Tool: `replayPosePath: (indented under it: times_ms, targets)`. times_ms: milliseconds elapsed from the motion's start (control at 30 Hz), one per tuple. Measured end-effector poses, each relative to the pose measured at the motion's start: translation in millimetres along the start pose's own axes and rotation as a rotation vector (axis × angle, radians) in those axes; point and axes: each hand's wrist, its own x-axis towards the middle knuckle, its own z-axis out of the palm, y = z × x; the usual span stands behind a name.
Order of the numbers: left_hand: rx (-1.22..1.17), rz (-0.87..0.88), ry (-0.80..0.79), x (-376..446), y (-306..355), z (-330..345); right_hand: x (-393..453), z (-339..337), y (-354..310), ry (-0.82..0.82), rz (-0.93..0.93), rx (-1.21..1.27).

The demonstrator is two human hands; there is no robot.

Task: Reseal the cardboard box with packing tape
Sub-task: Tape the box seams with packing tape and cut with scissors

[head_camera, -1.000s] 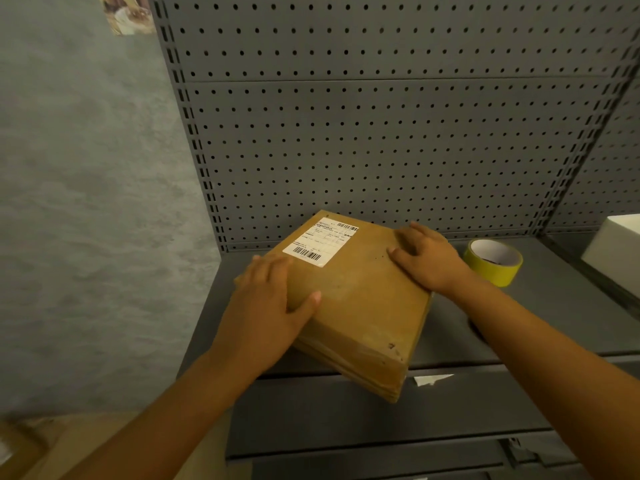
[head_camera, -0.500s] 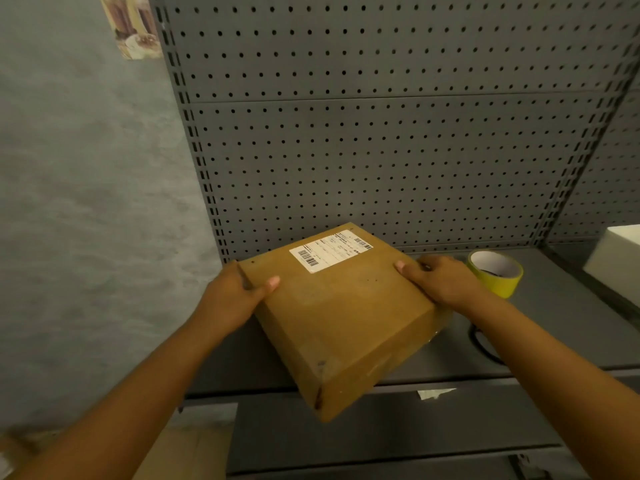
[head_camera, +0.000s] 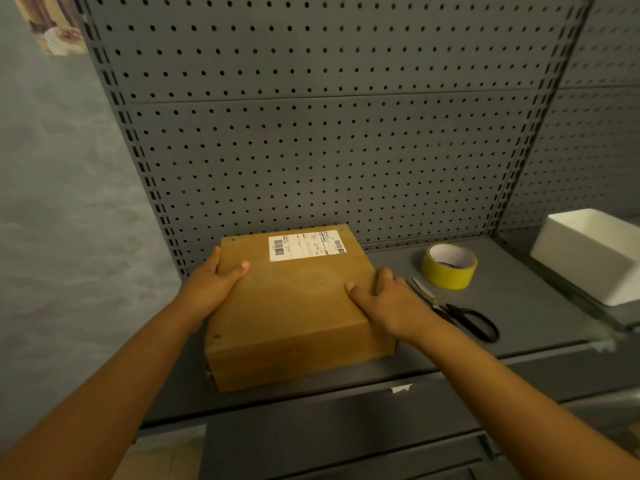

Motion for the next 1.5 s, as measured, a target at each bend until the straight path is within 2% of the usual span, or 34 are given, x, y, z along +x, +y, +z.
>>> replayPosePath:
  times_ms: [300, 400, 533, 633, 733, 933, 1000, 1200, 1333, 1500]
  targets:
    - [0.146, 0.062, -0.013, 6.8, -3.9, 0.5, -5.3, 8.6, 2.4, 0.021, -0.038, -0.035]
    - [0.285, 0.083, 0.009, 8.1, -2.4, -0.7, -0.9, -6.4, 5.5, -0.013, -0.085, -0.013]
    - [0.492, 0.27, 0.169, 5.6, 3.6, 5.8, 19.8, -36.7, 38.9, 0.245, -0.293, -0.086]
    - [0.575, 0.405, 0.221, 0.4, 11.8, 17.9, 40.0, -59.2, 78.8, 0.365, -0.176, -0.238]
    - [0.569, 0.42, 0.167, -8.5, 24.6, 26.2, 55.2, -73.5, 115.6, 0.314, -0.016, -0.49]
    - [0.527, 0.513, 0.057, -24.1, 38.7, 35.8, 65.3, -76.8, 132.1, 0.297, -0.02, -0.625]
    - [0.493, 0.534, 0.039, -26.1, 42.2, 40.7, 64.7, -75.3, 123.9, 0.315, -0.054, -0.553]
    - [0.31, 0.559, 0.0, -38.1, 73.8, 59.2, 40.8, -75.9, 56.4, 0.29, -0.327, 0.001]
    - [0.197, 0.576, 0.0, -43.4, 95.0, 63.2, 23.8, -76.5, 13.6, 0.23, -0.51, 0.068]
    - [0.072, 0.584, -0.034, -46.2, 105.4, 56.6, 15.5, -68.9, -7.3, 0.22, -0.599, 0.024]
